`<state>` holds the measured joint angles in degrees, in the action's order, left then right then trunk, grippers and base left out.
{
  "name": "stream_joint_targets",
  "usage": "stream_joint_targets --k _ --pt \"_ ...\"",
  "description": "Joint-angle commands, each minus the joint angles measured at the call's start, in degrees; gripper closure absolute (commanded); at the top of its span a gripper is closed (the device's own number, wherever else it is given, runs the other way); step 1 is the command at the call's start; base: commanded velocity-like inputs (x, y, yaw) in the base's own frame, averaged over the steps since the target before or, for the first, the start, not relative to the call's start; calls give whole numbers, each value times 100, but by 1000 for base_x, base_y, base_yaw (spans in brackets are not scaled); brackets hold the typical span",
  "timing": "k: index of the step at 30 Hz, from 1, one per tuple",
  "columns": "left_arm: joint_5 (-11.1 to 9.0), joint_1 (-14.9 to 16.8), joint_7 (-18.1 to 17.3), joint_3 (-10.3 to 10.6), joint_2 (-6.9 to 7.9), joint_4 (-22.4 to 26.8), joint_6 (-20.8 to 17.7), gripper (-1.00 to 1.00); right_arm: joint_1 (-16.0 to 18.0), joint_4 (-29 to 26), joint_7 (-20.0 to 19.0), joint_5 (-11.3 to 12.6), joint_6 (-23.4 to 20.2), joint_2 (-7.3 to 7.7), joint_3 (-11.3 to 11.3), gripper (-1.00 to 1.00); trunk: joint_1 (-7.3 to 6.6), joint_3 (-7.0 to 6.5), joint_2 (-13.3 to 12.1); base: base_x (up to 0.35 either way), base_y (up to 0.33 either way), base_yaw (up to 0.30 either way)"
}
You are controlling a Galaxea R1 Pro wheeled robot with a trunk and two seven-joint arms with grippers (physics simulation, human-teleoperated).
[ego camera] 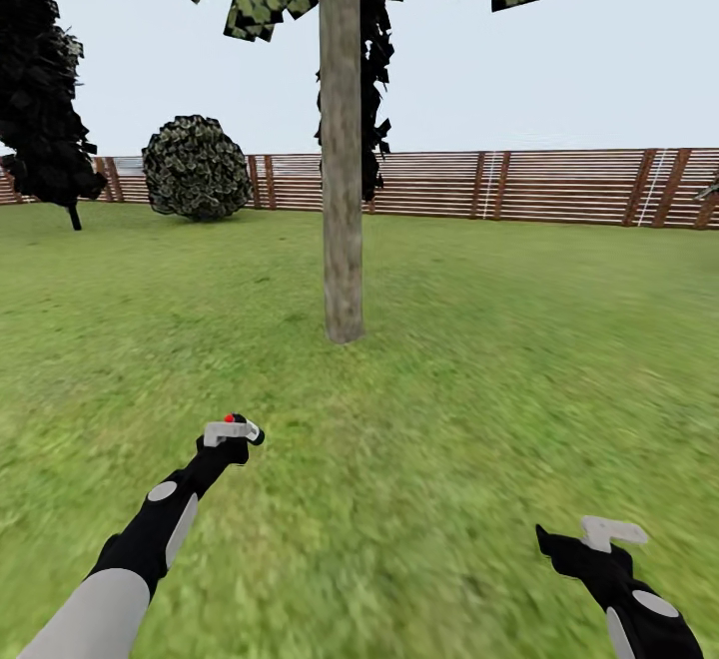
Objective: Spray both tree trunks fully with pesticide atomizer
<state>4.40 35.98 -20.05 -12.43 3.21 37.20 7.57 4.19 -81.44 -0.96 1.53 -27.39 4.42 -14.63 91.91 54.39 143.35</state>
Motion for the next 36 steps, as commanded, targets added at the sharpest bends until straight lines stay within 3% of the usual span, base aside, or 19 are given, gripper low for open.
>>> stream_joint_targets --k 1,36 --pt "43 5 -39 -32 -5 -3 25 100 3 -6 -11 20 -30 2 -4 -100 2 6 2 329 0 -2" --pt "43 5 -37 -32 -5 -3 25 100 3 -3 -19 39 -29 7 -4 -100 2 6 2 330 0 0"
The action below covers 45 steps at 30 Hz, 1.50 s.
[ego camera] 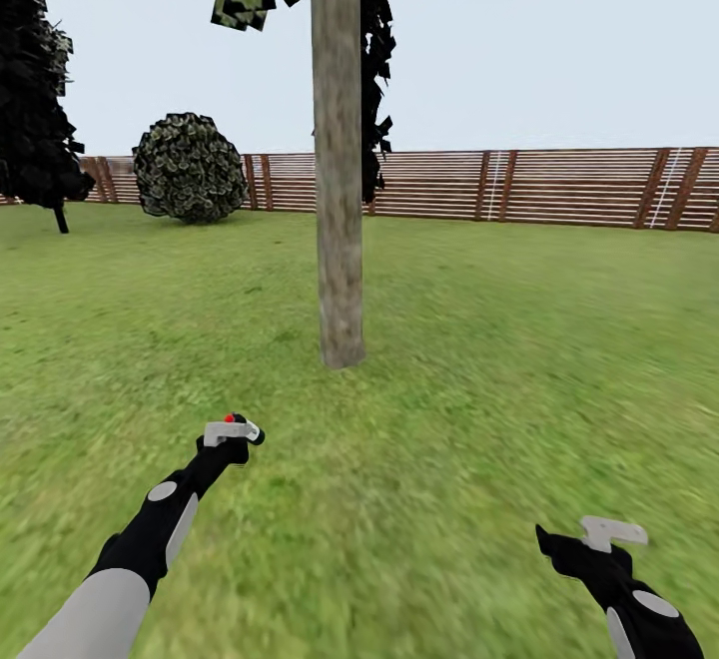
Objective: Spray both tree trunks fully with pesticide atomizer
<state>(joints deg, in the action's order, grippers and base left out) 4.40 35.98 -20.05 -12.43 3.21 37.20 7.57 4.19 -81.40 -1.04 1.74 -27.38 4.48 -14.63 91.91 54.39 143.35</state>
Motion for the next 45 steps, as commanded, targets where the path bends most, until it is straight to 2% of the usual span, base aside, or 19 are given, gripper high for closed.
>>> stream_joint_targets --k 1,18,26,30,45 --pt "43 5 -38 -32 -5 -3 25 100 3 -10 -10 23 -30 3 -6 -100 2 6 2 330 0 0" --pt "43 5 -42 -32 -5 -3 25 100 3 -7 -12 20 -30 1 -5 -100 2 6 2 321 0 0" --pt "43 5 -41 -32 -5 -3 25 100 3 -7 -12 13 -30 0 -5 -100 2 6 2 45 0 0" --pt "73 -125 83 -93 124 124 62 100 -74 -137 -141 46 99 -9 -76 -100 2 6 2 0 0 0" --pt "104 -557 63 -76 136 200 -10 100 -76 50 -623 11 581 -4 -194 -100 2 6 2 0 0 0"
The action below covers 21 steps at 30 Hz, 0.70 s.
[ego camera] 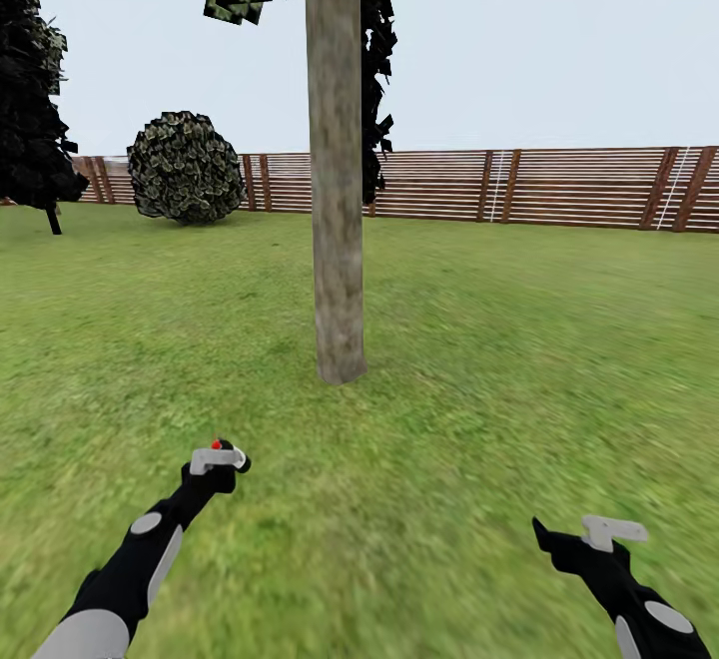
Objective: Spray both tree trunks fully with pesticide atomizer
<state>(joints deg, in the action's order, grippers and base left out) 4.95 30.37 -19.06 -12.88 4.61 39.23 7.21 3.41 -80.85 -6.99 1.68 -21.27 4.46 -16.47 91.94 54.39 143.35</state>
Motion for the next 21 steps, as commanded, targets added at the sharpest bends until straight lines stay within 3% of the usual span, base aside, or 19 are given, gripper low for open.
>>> stream_joint_targets --k 1,15,16,19,21 --pt "50 10 -36 -30 -1 9 -6 100 6 26 -60 20 1 4 -14 -100 -1 6 2 0 0 0" --pt "59 34 -37 -30 4 343 -455 100 400 475 -510 -3 451 48 -22 -100 -1 6 2 0 0 0" --pt "62 43 -36 -30 4 345 -497 100 1044 2184 -2671 -5 559 42 -22 -100 -1 6 2 0 0 0" --pt "68 134 -68 -27 38 361 -804 100 1636 2433 -2552 -6 536 34 -16 -100 -1 6 2 0 0 0" --pt "72 210 -99 -15 56 381 -923 100 1795 2725 -2535 -8 532 33 -15 -100 -1 6 2 0 0 0"
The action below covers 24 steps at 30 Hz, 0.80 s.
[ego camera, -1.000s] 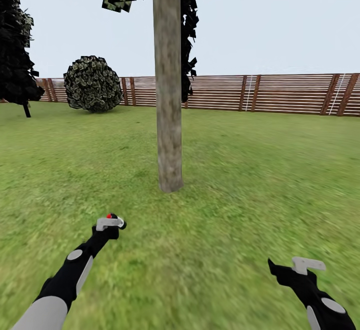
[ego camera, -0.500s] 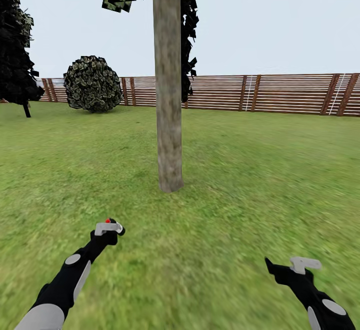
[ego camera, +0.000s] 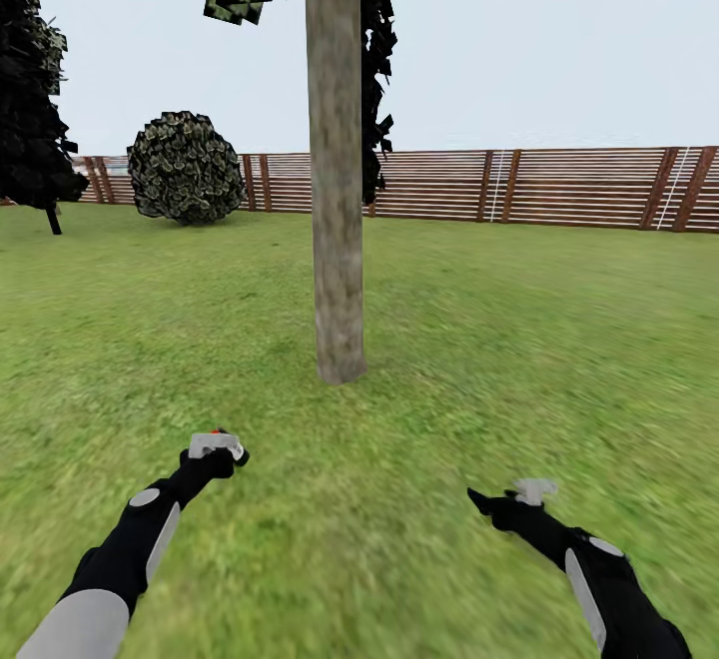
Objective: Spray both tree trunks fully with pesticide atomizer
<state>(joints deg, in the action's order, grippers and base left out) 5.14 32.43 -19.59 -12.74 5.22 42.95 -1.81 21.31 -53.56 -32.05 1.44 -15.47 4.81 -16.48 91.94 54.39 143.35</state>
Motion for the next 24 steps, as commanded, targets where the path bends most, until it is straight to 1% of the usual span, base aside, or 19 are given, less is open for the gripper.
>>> stream_joint_targets --k 1,3,4,5,7,8,10,11,12,13,14,15,17,18,19,20,21,23,24 --pt "58 90 -127 -11 4 23 -87 100 256 251 -20 15 -50 -3 -14 -100 -1 6 3 0 0 0" --pt "113 203 -362 72 10 32 -175 100 575 486 -17 14 -52 -3 -14 -100 -1 6 3 0 0 0" --pt "149 233 -448 110 11 34 -211 100 631 530 -17 14 -52 -4 -14 -100 -1 6 3 0 0 0" --pt "257 297 -656 207 12 35 -300 100 719 597 -18 12 -52 -5 -14 -100 -1 6 3 0 0 0" --pt "636 456 -1244 430 13 34 -517 100 829 667 -19 8 -53 -6 -8 -100 -1 6 3 0 0 0" --pt "847 530 -1547 500 12 36 -597 100 871 685 -20 7 -54 -6 -7 -100 -1 6 3 0 0 0" --pt "1267 671 -2140 575 -4 36 -684 100 995 703 -36 6 -53 -5 -1 -100 -1 6 3 0 0 0" --pt "1615 816 -2696 607 -23 32 -723 100 1054 712 -56 8 -54 -9 9 -100 -1 6 3 0 0 0" --pt "1686 855 -2837 612 -28 32 -729 100 1062 715 -61 9 -54 -12 13 -100 -1 6 3 0 0 0" --pt "1868 964 -3264 622 -38 31 -739 100 1078 724 -73 12 -53 -22 37 -100 -1 6 3 0 0 0" --pt "1976 1031 -3553 626 -41 30 -743 100 1084 727 -81 12 -53 -27 73 -100 -1 6 3 0 0 0" --pt "2148 1116 -3955 629 -44 30 -747 100 1089 730 -101 12 -53 -31 196 -100 -1 6 3 0 0 0" --pt "2413 1203 -4389 631 -46 30 -749 100 1093 732 -196 8 -53 -32 511 -100 -1 6 3 0 0 0" --pt "2488 1223 -4476 631 -47 30 -749 100 1093 732 -236 9 -53 -32 605 -100 -1 6 3 0 0 0" --pt "2648 1259 -4622 632 -47 30 -751 100 1094 733 -327 7 -53 -29 788 -100 -1 6 3 0 0 0" --pt "2922 1292 -4799 632 -47 30 -754 100 1094 733 -469 6 -53 -26 1001 -100 -1 6 3 0 0 0" --pt "3024 1299 -4857 632 -49 30 -755 100 1094 733 -518 6 -53 -28 1049 -100 -1 6 3 0 0 0" --pt "3530 1317 -5140 632 -65 24 -758 100 1095 733 -736 4 -53 -37 1188 -100 -1 6 3 0 0 0" --pt "3959 1324 -5325 632 -136 23 -758 100 1095 733 -930 -3 -53 -39 1280 -100 -1 6 3 0 0 0"
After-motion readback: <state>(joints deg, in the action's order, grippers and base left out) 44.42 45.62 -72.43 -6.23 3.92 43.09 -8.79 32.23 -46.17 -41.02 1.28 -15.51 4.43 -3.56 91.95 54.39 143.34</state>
